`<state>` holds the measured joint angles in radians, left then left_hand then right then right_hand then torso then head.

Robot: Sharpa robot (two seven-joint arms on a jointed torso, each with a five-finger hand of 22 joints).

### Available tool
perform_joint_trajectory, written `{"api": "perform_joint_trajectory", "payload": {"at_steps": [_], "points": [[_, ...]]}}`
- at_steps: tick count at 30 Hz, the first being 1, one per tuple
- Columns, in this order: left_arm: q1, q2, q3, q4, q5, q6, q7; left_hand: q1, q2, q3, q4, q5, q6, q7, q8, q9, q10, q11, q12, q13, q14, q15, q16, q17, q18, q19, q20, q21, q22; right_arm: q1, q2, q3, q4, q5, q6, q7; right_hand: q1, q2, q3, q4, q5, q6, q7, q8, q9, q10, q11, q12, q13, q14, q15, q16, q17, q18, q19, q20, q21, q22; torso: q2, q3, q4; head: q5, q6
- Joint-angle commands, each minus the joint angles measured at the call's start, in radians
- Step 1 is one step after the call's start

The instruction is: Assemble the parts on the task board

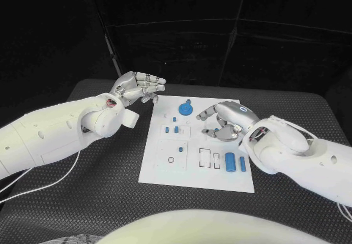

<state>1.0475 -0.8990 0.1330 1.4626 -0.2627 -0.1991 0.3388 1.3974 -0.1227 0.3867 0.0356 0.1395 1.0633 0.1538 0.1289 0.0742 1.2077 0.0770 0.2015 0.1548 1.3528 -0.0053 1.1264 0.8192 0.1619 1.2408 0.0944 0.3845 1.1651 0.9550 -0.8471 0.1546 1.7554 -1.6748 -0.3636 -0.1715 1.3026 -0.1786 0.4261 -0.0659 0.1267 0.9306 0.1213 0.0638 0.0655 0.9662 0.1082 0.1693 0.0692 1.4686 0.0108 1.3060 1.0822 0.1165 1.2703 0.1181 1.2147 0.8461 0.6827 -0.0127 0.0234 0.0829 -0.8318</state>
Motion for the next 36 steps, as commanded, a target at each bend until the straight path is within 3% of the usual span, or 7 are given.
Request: {"api": "perform_joint_trajectory", "payload": {"at_steps": [1, 5, 8, 13, 21, 28, 36], "points": [[0.001, 0.001, 0.001, 0.003, 0.005, 0.016, 0.001, -0.001, 0.007, -0.004, -0.001, 0.003, -0.010, 0.000, -0.003, -0.002, -0.008, -0.001, 0.003, 0.001, -0.003, 0.001, -0.005, 0.000, 0.018, -0.003, 0.003, -0.004, -0.001, 0.003, -0.017, 0.013, -0.008, 0.023, 0.067, -0.064, 0.003, -0.004, -0.067, 0.014, 0.001, -0.022, -0.012, -0.001, 0.000, -0.024, 0.001, 0.019, 0.003, 0.001, 0.008, -0.004, -0.004, 0.014, 0.001, 0.001, -0.008, -0.007, 0.002, -0.0010, 0.0023, -0.010, 0.005], [0.001, 0.002, 0.000, 0.003, 0.005, 0.017, 0.001, -0.001, 0.007, -0.004, 0.000, 0.003, -0.010, 0.000, -0.003, -0.001, -0.008, -0.001, 0.004, 0.001, -0.003, 0.001, -0.006, -0.001, 0.019, -0.003, 0.003, -0.006, -0.002, 0.005, -0.031, 0.025, -0.027, -0.004, 0.153, -0.112, 0.052, 0.018, -0.252, 0.068, 0.002, -0.054, -0.033, 0.001, 0.002, -0.082, 0.007, 0.066, 0.004, -0.002, 0.012, -0.008, -0.016, 0.015, 0.000, 0.005, -0.023, -0.023, 0.001, -0.0011, 0.0032, -0.012, 0.005], [0.001, 0.003, 0.000, 0.002, 0.005, 0.019, 0.000, -0.001, 0.007, -0.004, 0.000, 0.003, -0.010, 0.000, -0.003, -0.001, -0.008, -0.001, 0.004, 0.001, -0.004, 0.001, -0.006, -0.002, 0.019, -0.003, 0.003, -0.006, -0.002, 0.006, -0.033, 0.029, -0.039, -0.025, 0.219, -0.135, 0.120, 0.020, -0.374, 0.158, 0.007, -0.062, -0.044, 0.002, 0.002, -0.124, 0.010, 0.111, 0.004, -0.004, 0.017, -0.011, -0.024, 0.018, 0.000, 0.008, -0.032, -0.035, 0.002, -0.0007, 0.0029, -0.013, 0.005], [0.001, 0.004, 0.000, 0.000, 0.005, 0.023, -0.002, -0.002, 0.007, -0.006, 0.000, 0.003, -0.010, 0.001, -0.003, -0.002, -0.009, -0.001, 0.005, 0.002, -0.004, 0.001, -0.007, -0.003, 0.019, -0.004, 0.004, -0.008, -0.003, 0.006, -0.029, 0.031, -0.049, -0.033, 0.294, -0.154, 0.169, 0.005, -0.428, 0.251, 0.006, -0.065, -0.046, 0.001, 0.002, -0.148, 0.009, 0.155, 0.003, -0.007, 0.016, -0.014, -0.033, 0.017, -0.001, 0.009, -0.039, -0.045, 0.002, 0.0003, 0.0014, -0.010, 0.004], [0.001, 0.005, 0.000, -0.002, 0.005, 0.025, -0.003, -0.002, 0.007, -0.006, 0.000, 0.003, -0.010, 0.001, -0.003, -0.002, -0.009, -0.001, 0.005, 0.002, -0.004, 0.001, -0.007, -0.003, 0.019, -0.004, 0.004, -0.008, -0.003, 0.006, -0.014, 0.032, -0.062, -0.021, 0.341, -0.160, 0.202, 0.025, -0.433, 0.292, 0.004, -0.036, -0.026, 0.008, 0.005, -0.129, 0.001, 0.198, 0.005, -0.003, 0.010, -0.010, -0.030, 0.017, 0.003, 0.004, -0.039, -0.045, 0.002, 0.0001, 0.0023, -0.012, 0.002], [0.001, 0.007, 0.000, -0.003, 0.005, 0.026, -0.003, -0.002, 0.007, -0.006, 0.000, 0.003, -0.010, 0.001, -0.003, -0.002, -0.009, -0.001, 0.005, 0.002, -0.004, 0.001, -0.007, -0.003, 0.019, -0.004, 0.004, -0.008, -0.003, 0.005, 0.007, 0.031, -0.081, -0.012, 0.317, -0.144, 0.248, 0.105, -0.366, 0.261, -0.034, 0.058, 0.017, 0.027, 0.010, -0.007, -0.026, 0.232, -0.005, 0.009, -0.015, -0.004, -0.019, 0.009, 0.036, -0.017, -0.011, 0.003, 0.002, 0.0010, 0.0021, -0.011, 0.001], [0.001, 0.008, 0.000, -0.005, 0.005, 0.027, -0.003, -0.002, 0.007, -0.006, 0.000, 0.003, -0.010, 0.001, -0.003, -0.002, -0.009, -0.001, 0.005, 0.002, -0.004, 0.001, -0.007, -0.003, 0.019, -0.004, 0.004, -0.008, -0.003, 0.005, 0.026, 0.031, -0.097, -0.002, 0.307, -0.128, 0.260, 0.120, -0.298, 0.262, -0.054, 0.098, 0.018, 0.016, 0.003, 0.089, -0.033, 0.170, -0.009, 0.018, -0.022, 0.004, -0.003, 0.002, 0.056, -0.026, 0.012, 0.039, 0.003, 0.0013, 0.0017, -0.010, -0.001]]}}
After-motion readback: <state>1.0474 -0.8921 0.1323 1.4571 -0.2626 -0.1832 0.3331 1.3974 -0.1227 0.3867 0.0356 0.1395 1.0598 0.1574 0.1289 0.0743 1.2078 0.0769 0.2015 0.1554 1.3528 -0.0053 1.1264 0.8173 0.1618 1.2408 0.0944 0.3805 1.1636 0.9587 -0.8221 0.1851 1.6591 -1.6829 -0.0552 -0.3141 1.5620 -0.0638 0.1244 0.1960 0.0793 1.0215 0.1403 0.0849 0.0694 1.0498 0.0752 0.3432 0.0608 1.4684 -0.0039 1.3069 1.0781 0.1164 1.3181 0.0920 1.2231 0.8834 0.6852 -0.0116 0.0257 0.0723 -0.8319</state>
